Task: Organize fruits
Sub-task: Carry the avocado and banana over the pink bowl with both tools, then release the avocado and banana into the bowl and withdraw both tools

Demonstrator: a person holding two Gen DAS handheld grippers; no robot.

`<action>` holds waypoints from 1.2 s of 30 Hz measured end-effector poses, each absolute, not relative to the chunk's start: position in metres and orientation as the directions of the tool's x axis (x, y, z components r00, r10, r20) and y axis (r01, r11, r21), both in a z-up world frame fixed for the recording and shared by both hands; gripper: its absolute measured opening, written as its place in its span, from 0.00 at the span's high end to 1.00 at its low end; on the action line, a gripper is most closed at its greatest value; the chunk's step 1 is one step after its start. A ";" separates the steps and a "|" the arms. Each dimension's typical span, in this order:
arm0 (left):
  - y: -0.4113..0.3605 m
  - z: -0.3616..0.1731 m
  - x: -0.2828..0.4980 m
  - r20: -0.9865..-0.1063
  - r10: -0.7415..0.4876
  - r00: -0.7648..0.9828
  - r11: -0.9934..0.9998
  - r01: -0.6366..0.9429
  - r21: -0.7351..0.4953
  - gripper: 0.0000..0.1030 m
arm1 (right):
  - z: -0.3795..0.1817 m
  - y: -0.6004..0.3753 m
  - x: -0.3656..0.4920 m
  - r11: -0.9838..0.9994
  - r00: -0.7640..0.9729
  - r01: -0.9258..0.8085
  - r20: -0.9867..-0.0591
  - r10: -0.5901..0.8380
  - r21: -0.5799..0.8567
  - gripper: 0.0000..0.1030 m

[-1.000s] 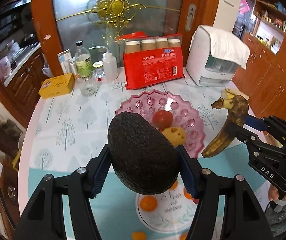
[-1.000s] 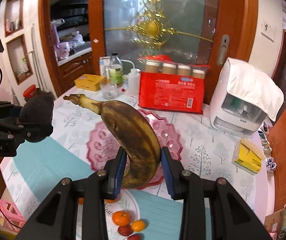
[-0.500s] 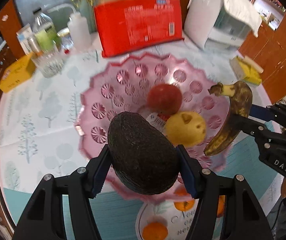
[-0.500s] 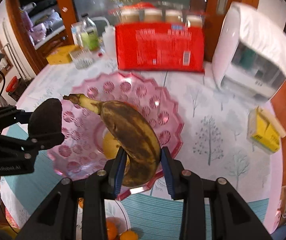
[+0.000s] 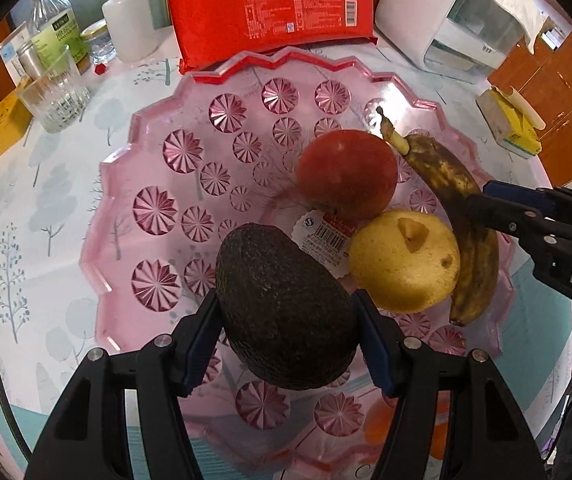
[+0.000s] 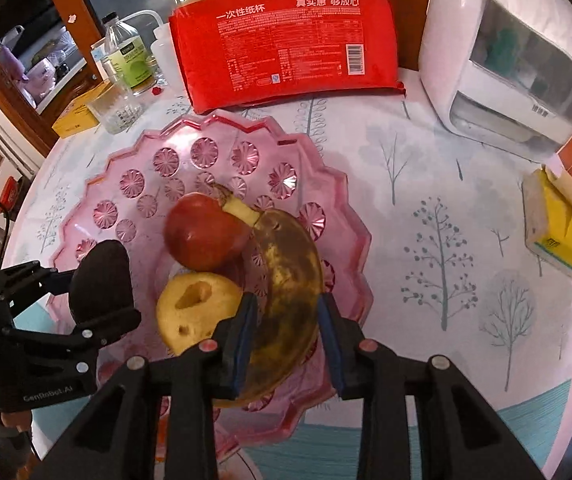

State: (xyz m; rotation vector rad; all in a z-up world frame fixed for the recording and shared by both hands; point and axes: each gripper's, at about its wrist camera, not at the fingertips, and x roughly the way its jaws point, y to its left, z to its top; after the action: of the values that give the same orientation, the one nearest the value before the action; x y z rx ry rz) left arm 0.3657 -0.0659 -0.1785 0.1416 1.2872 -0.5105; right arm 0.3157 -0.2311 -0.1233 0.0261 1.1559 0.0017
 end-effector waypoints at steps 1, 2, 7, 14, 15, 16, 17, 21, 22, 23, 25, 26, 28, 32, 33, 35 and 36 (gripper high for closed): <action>-0.066 -0.180 0.367 -0.942 -0.282 0.184 0.882 0.436 -0.179 0.39 | -0.123 -0.231 0.316 1.000 0.402 0.014 -0.916 0.014 0.021 0.68; -0.067 -0.182 0.367 -0.942 -0.281 0.182 0.883 0.434 -0.179 0.39 | -0.123 -0.231 0.316 1.000 0.401 0.016 -0.916 0.011 0.019 0.68; -0.069 -0.187 0.369 -0.945 -0.267 0.191 0.887 0.432 -0.163 0.39 | -0.123 -0.223 0.314 0.999 0.405 0.012 -0.913 -0.037 -0.035 0.67; -0.070 -0.185 0.368 -0.943 -0.264 0.203 0.888 0.432 -0.156 0.38 | -0.122 -0.220 0.306 0.999 0.411 0.043 -0.911 -0.028 -0.011 0.60; -0.071 -0.181 0.367 -0.939 -0.269 0.213 0.887 0.435 -0.155 0.37 | -0.122 -0.220 0.304 0.999 0.413 0.049 -0.911 -0.027 -0.007 0.60; -0.072 -0.177 0.366 -0.935 -0.273 0.225 0.884 0.442 -0.152 0.36 | -0.121 -0.220 0.302 0.999 0.415 0.052 -0.909 -0.027 -0.006 0.60; -0.074 -0.173 0.364 -0.932 -0.268 0.243 0.883 0.450 -0.136 0.34 | -0.120 -0.219 0.299 0.998 0.422 0.055 -0.906 -0.032 -0.009 0.60; -0.079 -0.161 0.354 -0.923 -0.247 0.296 0.878 0.471 -0.084 0.20 | -0.118 -0.217 0.292 0.998 0.440 0.065 -0.897 -0.037 -0.009 0.60; -0.079 -0.159 0.354 -0.923 -0.243 0.300 0.877 0.474 -0.078 0.20 | -0.117 -0.217 0.290 0.998 0.444 0.068 -0.895 -0.035 -0.005 0.60; -0.079 -0.157 0.352 -0.922 -0.238 0.304 0.878 0.474 -0.071 0.19 | -0.117 -0.217 0.288 0.997 0.448 0.073 -0.893 -0.032 0.001 0.60; -0.079 -0.153 0.350 -0.921 -0.234 0.311 0.881 0.468 -0.066 0.15 | -0.116 -0.217 0.286 0.997 0.453 0.079 -0.891 -0.028 0.009 0.60; -0.077 -0.151 0.350 -0.920 -0.232 0.315 0.883 0.465 -0.064 0.13 | -0.115 -0.217 0.284 0.997 0.456 0.081 -0.890 -0.026 0.013 0.60; -0.075 -0.147 0.348 -0.920 -0.224 0.323 0.890 0.452 -0.058 0.11 | -0.114 -0.216 0.282 0.996 0.461 0.084 -0.887 -0.028 0.011 0.60; -0.070 -0.140 0.342 -0.921 -0.217 0.323 0.899 0.433 -0.060 0.09 | -0.110 -0.218 0.274 0.994 0.476 0.103 -0.879 -0.025 0.028 0.60; -0.069 -0.137 0.340 -0.921 -0.217 0.324 0.902 0.428 -0.062 0.09 | -0.109 -0.219 0.273 0.994 0.479 0.107 -0.878 -0.020 0.036 0.60; -0.066 -0.134 0.337 -0.919 -0.222 0.327 0.904 0.422 -0.068 0.09 | -0.106 -0.219 0.269 0.992 0.484 0.112 -0.875 -0.011 0.050 0.60; -0.065 -0.131 0.335 -0.918 -0.220 0.329 0.906 0.418 -0.067 0.09 | -0.105 -0.219 0.267 0.992 0.487 0.112 -0.873 -0.008 0.054 0.60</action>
State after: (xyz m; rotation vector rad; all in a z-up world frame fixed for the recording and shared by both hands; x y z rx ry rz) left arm 0.3348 -0.0654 -0.1309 0.1943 1.1642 -0.4211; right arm 0.2667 -0.2187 -0.1051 0.1083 1.0600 -0.0729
